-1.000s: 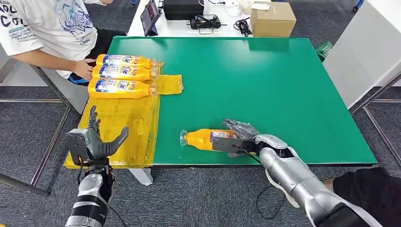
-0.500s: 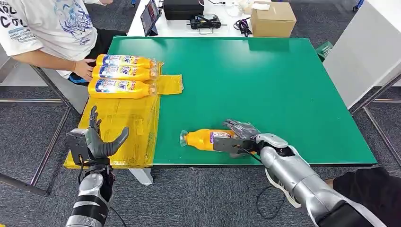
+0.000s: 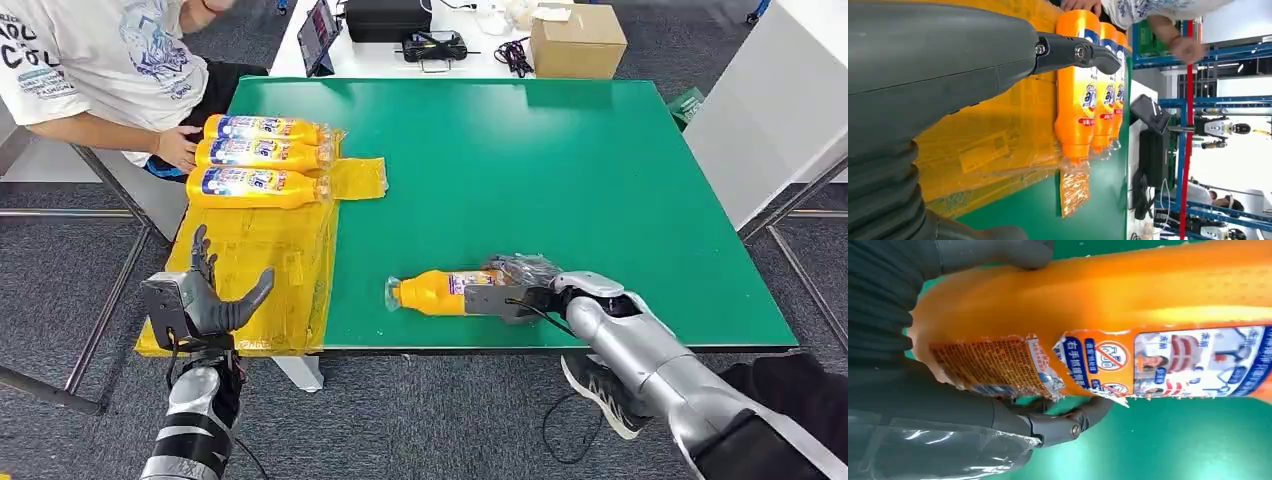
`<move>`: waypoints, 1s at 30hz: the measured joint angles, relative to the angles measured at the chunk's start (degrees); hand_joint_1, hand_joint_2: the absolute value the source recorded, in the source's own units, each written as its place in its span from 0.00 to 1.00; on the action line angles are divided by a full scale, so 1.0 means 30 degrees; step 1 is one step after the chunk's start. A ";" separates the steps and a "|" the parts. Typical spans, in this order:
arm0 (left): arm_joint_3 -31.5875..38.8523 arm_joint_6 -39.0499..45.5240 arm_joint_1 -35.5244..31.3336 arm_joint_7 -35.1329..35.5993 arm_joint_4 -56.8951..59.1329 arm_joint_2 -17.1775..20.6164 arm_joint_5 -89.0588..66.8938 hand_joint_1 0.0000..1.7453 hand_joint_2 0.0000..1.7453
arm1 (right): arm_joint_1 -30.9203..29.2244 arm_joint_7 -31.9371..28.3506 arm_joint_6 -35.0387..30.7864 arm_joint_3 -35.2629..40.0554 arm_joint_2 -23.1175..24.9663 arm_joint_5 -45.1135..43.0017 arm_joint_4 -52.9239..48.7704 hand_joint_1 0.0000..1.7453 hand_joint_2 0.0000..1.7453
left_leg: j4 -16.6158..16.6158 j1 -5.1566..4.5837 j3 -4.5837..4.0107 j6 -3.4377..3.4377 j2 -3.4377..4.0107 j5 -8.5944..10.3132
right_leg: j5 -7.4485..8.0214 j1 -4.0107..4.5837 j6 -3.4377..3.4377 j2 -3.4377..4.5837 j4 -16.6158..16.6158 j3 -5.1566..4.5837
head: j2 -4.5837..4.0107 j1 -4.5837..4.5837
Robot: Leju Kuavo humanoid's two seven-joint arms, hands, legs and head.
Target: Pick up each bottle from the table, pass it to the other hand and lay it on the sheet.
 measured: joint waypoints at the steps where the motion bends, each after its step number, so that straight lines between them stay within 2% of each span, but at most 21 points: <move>1: -0.0058 -0.0021 0.0000 0.0007 0.0000 -0.0008 0.0000 0.00 1.00 | -0.0038 0.0080 0.0000 0.0101 -0.0065 -0.0050 -0.0094 0.99 1.00 | 0.0000 0.0000 -0.0001 0.0000 0.0001 0.0000 | 0.0000 -0.0001 0.0000 0.0001 0.0001 0.0000 | 0.0000 -0.0007; 9: -0.0248 -0.0197 0.0018 0.0000 -0.0022 -0.0117 0.0072 0.00 1.00 | -0.0167 0.0458 -0.0713 0.0604 -0.0662 -0.0808 -0.1063 1.00 1.00 | 0.0000 0.0000 0.0000 0.0000 0.0002 0.0000 | 0.0000 0.0000 0.0000 0.0002 0.0000 -0.0002 | 0.0000 -0.0007; 13: -0.0255 -0.0197 0.0060 0.0007 -0.0029 -0.0117 0.0117 0.00 1.00 | 0.0250 0.0568 -0.2122 0.0582 -0.0764 -0.0939 -0.1552 1.00 1.00 | 0.0000 0.0001 0.0001 0.0000 0.0002 -0.0001 | 0.0000 0.0001 0.0000 0.0001 0.0000 -0.0002 | 0.0000 -0.0007; 16: -0.0269 -0.0197 0.0103 0.0044 -0.0036 -0.0124 0.0007 0.00 1.00 | 0.1216 0.0451 -0.3960 0.0071 -0.0450 -0.0524 -0.1880 1.00 1.00 | -0.0001 0.0003 0.0000 0.0000 0.0000 -0.0002 | -0.0001 0.0002 0.0000 0.0000 0.0000 -0.0001 | 0.0000 -0.0007; 20: -0.0269 -0.0197 0.0449 0.0226 -0.0328 -0.0168 -0.0131 0.00 1.00 | 0.3884 -0.0264 -0.8158 -0.2402 0.0870 0.0490 -0.3354 1.00 1.00 | -0.0005 0.0020 -0.0005 -0.0006 0.0000 -0.0009 | -0.0008 0.0014 -0.0005 0.0001 0.0002 -0.0002 | 0.0000 -0.0007; 24: -0.0277 -0.0407 0.1056 0.0619 -0.0924 -0.0175 0.0122 0.00 1.00 | 0.7333 -0.2197 -1.2273 -0.6669 0.3290 0.0890 -0.6851 1.00 1.00 | -0.0009 0.0034 -0.0020 -0.0016 -0.0005 -0.0023 | -0.0019 0.0031 -0.0014 -0.0003 -0.0001 -0.0029 | 0.0000 -0.0014; 27: -0.0393 -0.0641 0.1393 0.0809 -0.1195 -0.0183 0.0444 0.00 1.00 | 0.8885 -0.3366 -1.3442 -0.9177 0.4655 0.0489 -0.9009 1.00 1.00 | -0.0014 0.0038 -0.0023 -0.0018 -0.0016 -0.0025 | -0.0036 0.0031 -0.0031 -0.0008 -0.0001 -0.0030 | 0.0000 -0.0007; 30: -0.0423 -0.0663 0.1469 0.0867 -0.1348 -0.0219 0.0576 0.00 1.00 | 0.9733 -0.3446 -1.3457 -1.0581 0.5334 0.0394 -1.0121 1.00 1.00 | -0.0014 0.0025 -0.0022 -0.0016 -0.0002 -0.0025 | -0.0031 0.0009 -0.0031 -0.0003 -0.0004 -0.0030 | 0.0000 0.0007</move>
